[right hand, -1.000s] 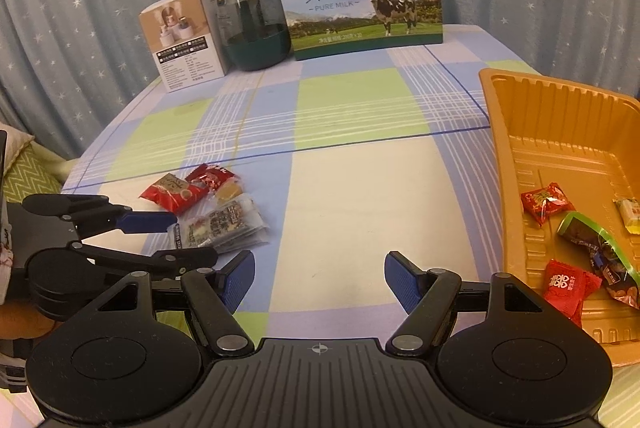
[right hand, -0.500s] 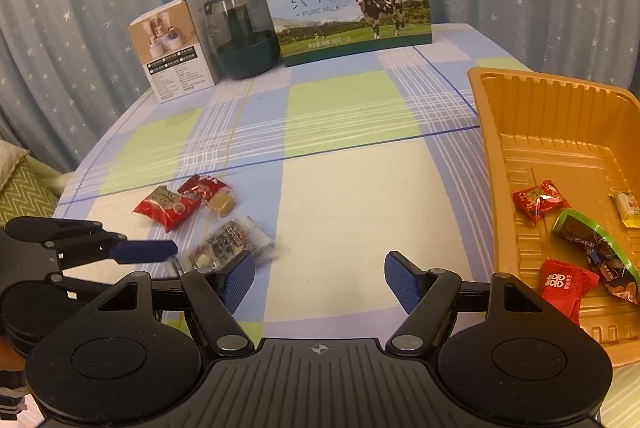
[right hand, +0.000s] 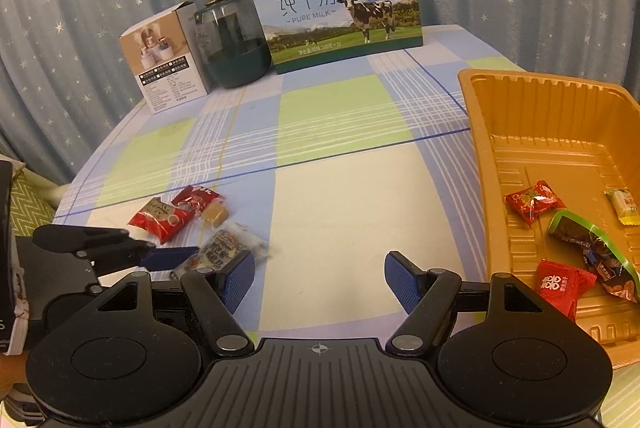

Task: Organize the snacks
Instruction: 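Grasp the clear biscuit pouch with the left tool while the right tool grasps the red packet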

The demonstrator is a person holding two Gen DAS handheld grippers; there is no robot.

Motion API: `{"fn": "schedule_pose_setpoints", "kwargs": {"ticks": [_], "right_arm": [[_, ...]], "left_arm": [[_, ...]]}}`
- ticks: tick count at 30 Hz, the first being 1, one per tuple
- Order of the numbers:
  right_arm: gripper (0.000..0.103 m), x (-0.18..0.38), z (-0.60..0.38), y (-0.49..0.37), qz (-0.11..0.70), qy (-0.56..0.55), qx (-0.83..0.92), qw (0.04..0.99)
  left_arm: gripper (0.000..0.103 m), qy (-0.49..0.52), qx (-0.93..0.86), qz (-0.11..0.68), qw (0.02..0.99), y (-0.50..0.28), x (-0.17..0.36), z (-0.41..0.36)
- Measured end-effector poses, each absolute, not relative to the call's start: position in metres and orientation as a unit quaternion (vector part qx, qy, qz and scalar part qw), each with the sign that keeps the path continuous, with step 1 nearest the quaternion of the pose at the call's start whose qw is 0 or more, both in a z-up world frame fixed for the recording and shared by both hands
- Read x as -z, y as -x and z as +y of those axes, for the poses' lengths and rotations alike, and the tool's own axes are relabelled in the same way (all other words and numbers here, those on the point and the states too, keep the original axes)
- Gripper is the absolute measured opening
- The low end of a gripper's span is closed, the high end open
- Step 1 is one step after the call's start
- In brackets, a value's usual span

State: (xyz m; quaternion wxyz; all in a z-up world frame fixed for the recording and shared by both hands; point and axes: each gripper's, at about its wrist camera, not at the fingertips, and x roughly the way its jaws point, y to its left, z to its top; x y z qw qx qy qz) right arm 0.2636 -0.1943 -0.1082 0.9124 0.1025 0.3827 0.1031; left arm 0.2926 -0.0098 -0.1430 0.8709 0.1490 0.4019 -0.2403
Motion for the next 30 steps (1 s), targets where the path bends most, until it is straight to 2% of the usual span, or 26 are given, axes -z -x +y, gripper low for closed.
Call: {"fn": "schedule_pose_setpoints", "kwargs": {"ticks": [9,16,17,19,20,30], "right_arm": [[0.072,0.107,-0.168,-0.273,0.372,-0.077,-0.162,0.911],[0.072,0.105,-0.119,-0.296,0.340,-0.026,-0.262,0.903],[0.071,0.105,-0.112,-0.301,0.337,-0.019,-0.277,0.900],[0.057,0.107,-0.097,-0.312,0.332,0.003,-0.296,0.896],[0.055,0.108,-0.089,-0.318,0.331,0.013,-0.303,0.894],[0.051,0.132,-0.037,-0.350,0.340,0.094,-0.356,0.865]], "left_arm": [[0.034,-0.124,0.164,0.379,0.902,-0.259,0.106,0.047],[0.034,-0.083,0.023,0.375,0.923,-0.262,0.102,0.099],[0.034,-0.070,0.011,0.376,0.924,-0.263,0.103,0.105],[0.034,-0.047,-0.002,0.377,0.925,-0.265,0.104,0.113],[0.034,-0.037,-0.004,0.377,0.926,-0.265,0.104,0.116],[0.034,-0.011,0.000,0.370,0.929,-0.265,0.102,0.116]]}}
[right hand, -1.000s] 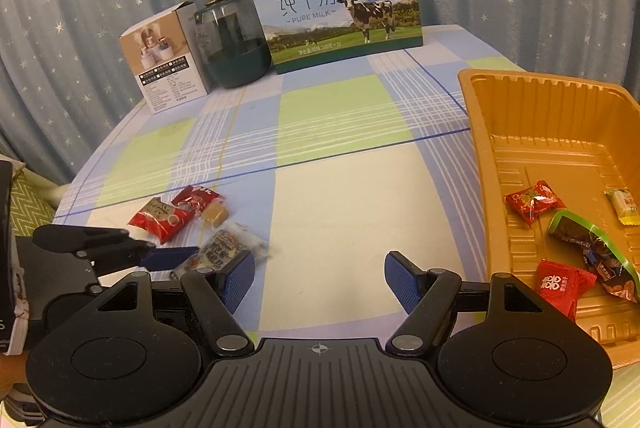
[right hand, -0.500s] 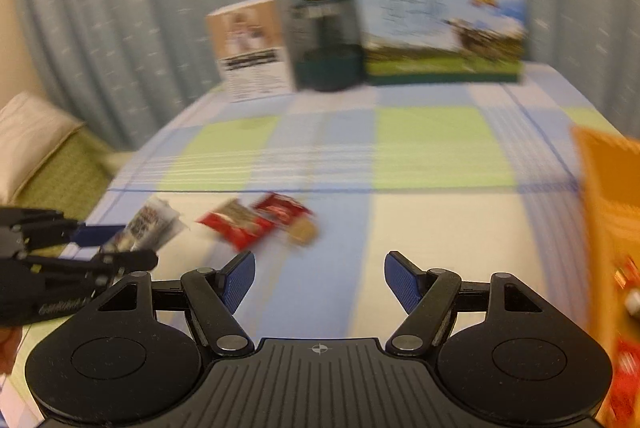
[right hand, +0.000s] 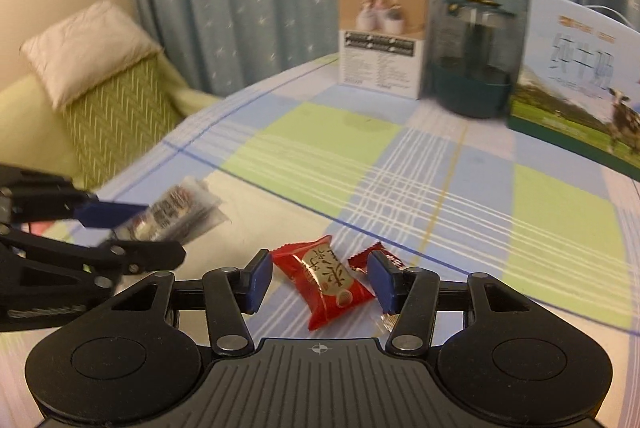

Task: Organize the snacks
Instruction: 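Grasp the clear biscuit pouch with the left tool while the right tool grasps the red packet, then carry the pouch and red packet over the orange tray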

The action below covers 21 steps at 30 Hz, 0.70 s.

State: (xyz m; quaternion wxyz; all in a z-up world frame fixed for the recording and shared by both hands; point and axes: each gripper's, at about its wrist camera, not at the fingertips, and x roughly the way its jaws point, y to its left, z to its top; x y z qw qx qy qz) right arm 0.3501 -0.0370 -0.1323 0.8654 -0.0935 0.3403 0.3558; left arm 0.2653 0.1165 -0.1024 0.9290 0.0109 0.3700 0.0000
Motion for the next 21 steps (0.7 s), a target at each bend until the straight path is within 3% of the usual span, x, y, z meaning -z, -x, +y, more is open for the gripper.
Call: {"fn": "schedule_pose_setpoints", "kwargs": {"ticks": [7,12,21], "right_arm": [[0.034,0.151,-0.020,-0.357,0.349,0.127,-0.354,0.859],[0.028,0.146,-0.022,-0.348,0.347,0.110,-0.336,0.869],[0.027,0.125,-0.069,-0.308,0.360,0.050,-0.264,0.894]], "left_arm": [[0.034,0.000,-0.004,0.370,0.929,-0.266,0.103,0.120],[0.034,0.002,0.001,0.372,0.928,-0.266,0.103,0.119],[0.034,0.013,0.038,0.377,0.925,-0.264,0.101,0.104]]}}
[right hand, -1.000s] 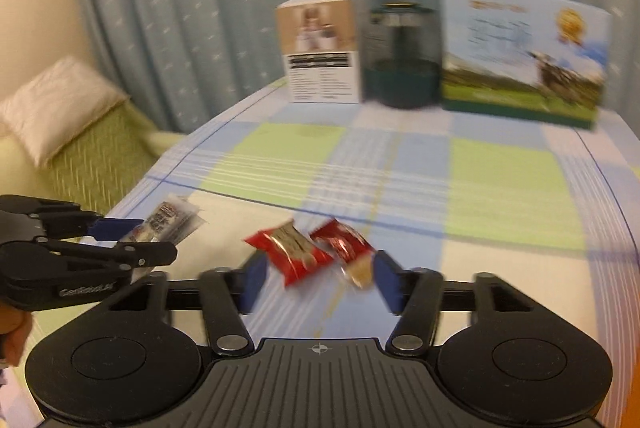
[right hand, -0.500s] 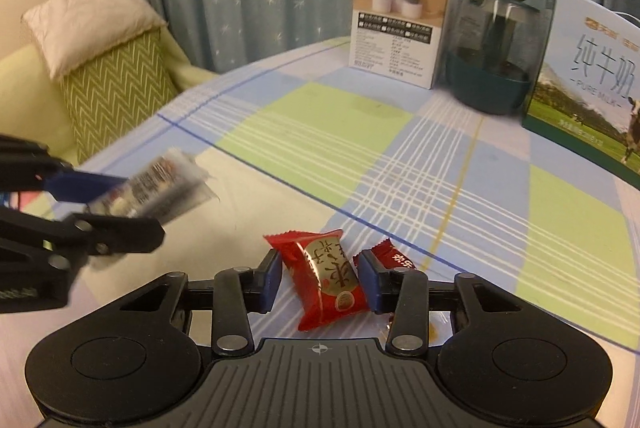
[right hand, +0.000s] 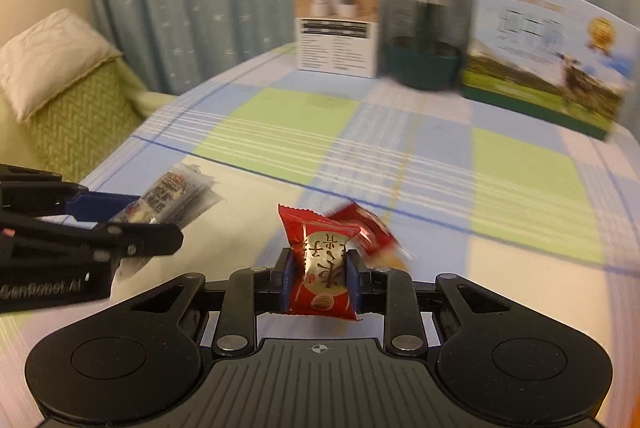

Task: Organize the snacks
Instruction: 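Carry the pouch and red packet over the orange tray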

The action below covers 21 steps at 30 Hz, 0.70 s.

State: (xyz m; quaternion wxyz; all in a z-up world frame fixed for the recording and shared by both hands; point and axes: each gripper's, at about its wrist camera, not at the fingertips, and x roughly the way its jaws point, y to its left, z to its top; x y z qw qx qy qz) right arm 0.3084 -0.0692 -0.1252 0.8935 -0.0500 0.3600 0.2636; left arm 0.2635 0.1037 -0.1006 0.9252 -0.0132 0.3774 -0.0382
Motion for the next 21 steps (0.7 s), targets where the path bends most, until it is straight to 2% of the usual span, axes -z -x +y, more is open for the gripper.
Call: {"fn": "schedule_pose_setpoints", "kwargs": {"ticks": [7,21], "right_arm": [[0.027,0.110,-0.123,-0.267,0.386,-0.011,-0.180,0.905],[0.027,0.054,-0.186,-0.189,0.380,-0.060,-0.111,0.917]], "left_arm": [[0.034,0.003,0.071,0.365,0.928,-0.253,0.087,0.071],[0.034,-0.016,0.102,0.355,0.929,-0.189,0.044,0.004]]}}
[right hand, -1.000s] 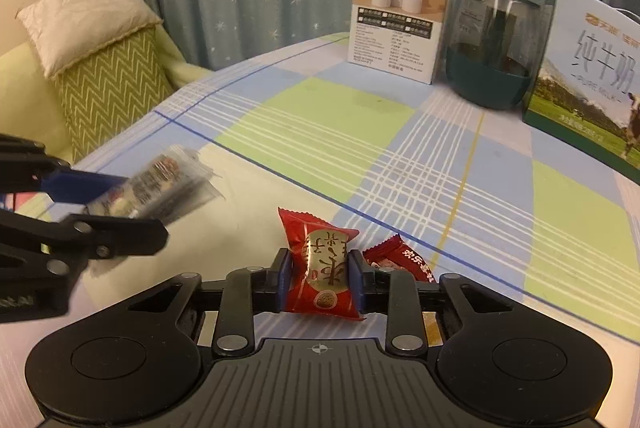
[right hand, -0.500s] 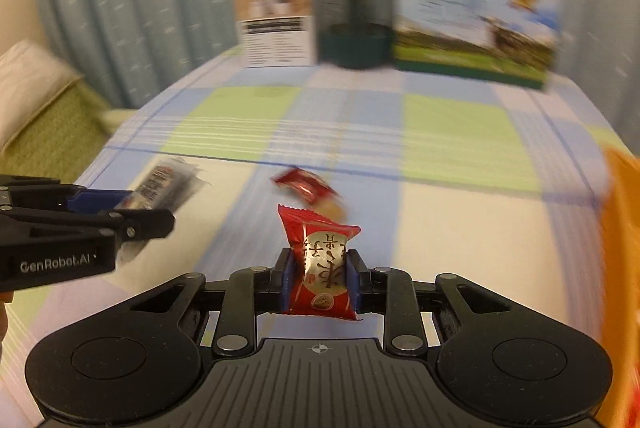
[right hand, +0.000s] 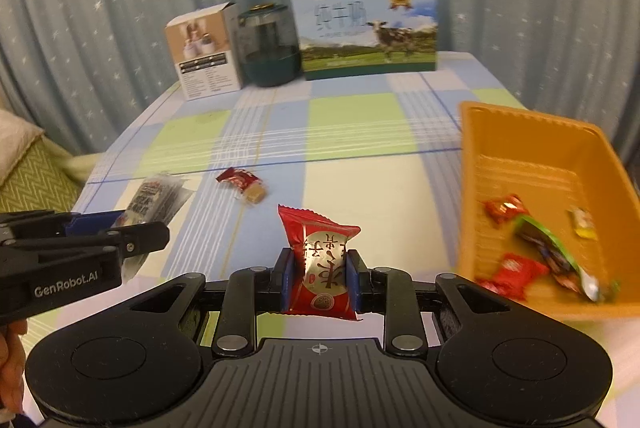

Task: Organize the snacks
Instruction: 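Carry the pouch and red packet over the orange tray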

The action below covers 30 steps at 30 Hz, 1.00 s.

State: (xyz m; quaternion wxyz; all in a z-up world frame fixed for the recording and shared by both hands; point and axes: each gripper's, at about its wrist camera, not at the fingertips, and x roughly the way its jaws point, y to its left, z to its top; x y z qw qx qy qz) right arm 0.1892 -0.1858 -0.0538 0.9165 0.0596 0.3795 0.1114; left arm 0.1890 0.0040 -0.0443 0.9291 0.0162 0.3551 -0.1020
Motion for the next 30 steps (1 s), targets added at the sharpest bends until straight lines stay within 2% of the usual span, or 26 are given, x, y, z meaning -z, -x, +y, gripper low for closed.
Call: {"fn": "schedule_pose_setpoints", "kwargs": {"ticks": [13,30], "right_arm": [[0.027,0.028,-0.231,-0.133,0.379,-0.070,-0.063,0.920],[0.027,0.010,-0.277,-0.108,0.366,-0.081,-0.017,0.927]], "left_arm": [[0.034,-0.024,0.131,0.358,0.924,-0.140,0.022,-0.045],[0.034,-0.037,0.169,0.359,0.917,-0.128,0.015,-0.090]]}}
